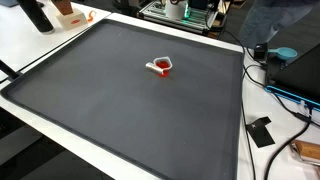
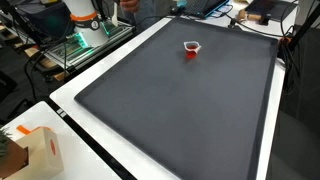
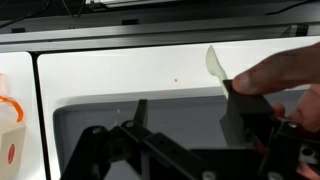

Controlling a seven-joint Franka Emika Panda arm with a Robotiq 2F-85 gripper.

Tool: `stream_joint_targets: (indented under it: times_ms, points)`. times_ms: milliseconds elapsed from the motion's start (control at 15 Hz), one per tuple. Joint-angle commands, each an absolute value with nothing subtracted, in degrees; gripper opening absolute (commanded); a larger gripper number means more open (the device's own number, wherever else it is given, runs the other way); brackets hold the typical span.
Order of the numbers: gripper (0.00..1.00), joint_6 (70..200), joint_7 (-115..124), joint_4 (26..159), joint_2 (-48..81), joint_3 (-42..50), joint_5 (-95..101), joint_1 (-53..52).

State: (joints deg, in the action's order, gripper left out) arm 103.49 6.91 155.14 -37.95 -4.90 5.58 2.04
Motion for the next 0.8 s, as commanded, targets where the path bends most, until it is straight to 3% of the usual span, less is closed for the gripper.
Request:
stream_joint_targets:
  times_ms: [0,200,267,333,467,733]
  points:
    - [1.0,103.27,7.24,155.01,-37.89,-4.31,5.88,1.38]
    - [1.0,103.06,7.31,154.64,-37.68,-4.43,6.16,1.43]
    - [0.95,102.91,7.49,154.54,-37.86,-4.51,6.01,1.37]
    - [0.74,102.71,7.81,154.6,-38.2,-4.68,5.84,1.28]
    - [0.7,102.96,7.89,154.88,-38.47,-4.66,5.71,1.21]
    - [0.37,102.94,7.77,154.62,-38.3,-4.67,5.85,1.11]
